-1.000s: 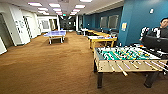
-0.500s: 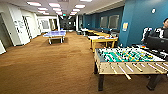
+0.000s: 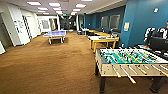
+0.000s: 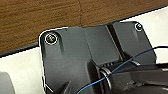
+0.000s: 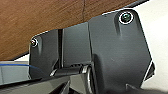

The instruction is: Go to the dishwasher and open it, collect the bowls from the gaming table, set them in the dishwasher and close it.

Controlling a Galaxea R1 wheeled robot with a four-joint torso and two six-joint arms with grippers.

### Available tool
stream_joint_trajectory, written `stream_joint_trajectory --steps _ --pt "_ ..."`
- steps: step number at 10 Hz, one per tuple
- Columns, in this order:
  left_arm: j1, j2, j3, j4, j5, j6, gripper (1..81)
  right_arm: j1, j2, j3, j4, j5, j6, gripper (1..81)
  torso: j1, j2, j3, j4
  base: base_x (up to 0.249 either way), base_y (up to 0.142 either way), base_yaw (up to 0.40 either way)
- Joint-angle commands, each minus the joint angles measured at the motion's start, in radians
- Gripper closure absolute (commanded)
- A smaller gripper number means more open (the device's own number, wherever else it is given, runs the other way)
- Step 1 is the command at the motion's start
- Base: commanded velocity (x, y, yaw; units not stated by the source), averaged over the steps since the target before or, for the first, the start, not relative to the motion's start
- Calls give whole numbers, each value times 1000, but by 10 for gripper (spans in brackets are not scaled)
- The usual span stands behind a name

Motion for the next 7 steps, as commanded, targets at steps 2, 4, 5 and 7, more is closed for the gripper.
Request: stream_joint_trajectory --steps 2,4,5,7 --pt "-43 -14 -2 -5 48 2 10 50 10 8 -7 -46 -6 10 0 0 0 0 111 89 0" --pt "-41 -14 -2 -4 48 2 10 50 10 7 -7 -46 -6 10 1 0 0 0 108 78 0" --pt "-41 -14 -2 -4 48 2 10 50 10 7 -7 -46 -4 10 -1 0 0 0 110 0 0" --pt "-41 -14 -2 -5 48 2 10 50 10 7 -7 -46 -4 10 -2 0 0 0 117 0 0"
